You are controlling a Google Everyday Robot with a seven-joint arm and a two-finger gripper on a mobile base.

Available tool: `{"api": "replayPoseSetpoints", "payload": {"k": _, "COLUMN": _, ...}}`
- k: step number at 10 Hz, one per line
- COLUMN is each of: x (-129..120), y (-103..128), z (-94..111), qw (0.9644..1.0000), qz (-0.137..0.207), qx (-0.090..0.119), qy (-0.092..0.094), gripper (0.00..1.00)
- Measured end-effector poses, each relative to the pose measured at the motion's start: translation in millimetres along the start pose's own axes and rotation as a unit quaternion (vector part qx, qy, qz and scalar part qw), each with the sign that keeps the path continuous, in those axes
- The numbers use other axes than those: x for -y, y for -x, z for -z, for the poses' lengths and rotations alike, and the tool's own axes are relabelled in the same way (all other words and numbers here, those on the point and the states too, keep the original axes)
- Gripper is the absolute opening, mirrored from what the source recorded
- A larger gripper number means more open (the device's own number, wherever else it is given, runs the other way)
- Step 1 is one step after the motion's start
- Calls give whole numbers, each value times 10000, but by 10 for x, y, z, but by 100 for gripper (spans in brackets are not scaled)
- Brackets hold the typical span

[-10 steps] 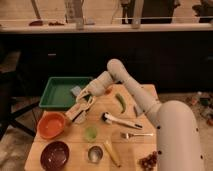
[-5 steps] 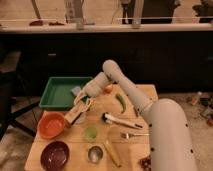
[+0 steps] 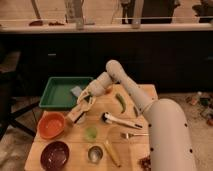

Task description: Place eraser in paper cup

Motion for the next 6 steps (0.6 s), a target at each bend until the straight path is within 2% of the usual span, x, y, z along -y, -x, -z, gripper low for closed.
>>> {"api": "replayPoseSetpoints", "payload": {"k": 3, "x": -20, "y": -47, "z": 16, "qw": 10000, "qz": -58, "qx": 24, "qy": -31, "gripper": 0}}
{"api": "replayPoseSetpoints", "payload": {"k": 4, "x": -20, "y": -47, "z": 15, "qw": 10000, "qz": -57, "qx": 24, "qy": -31, "gripper": 5}}
{"api": "replayPoseSetpoints", "payload": {"k": 6, "x": -19, "y": -48, "z": 15, "qw": 10000, "qz": -58, "qx": 22, "qy": -32, "gripper": 22}}
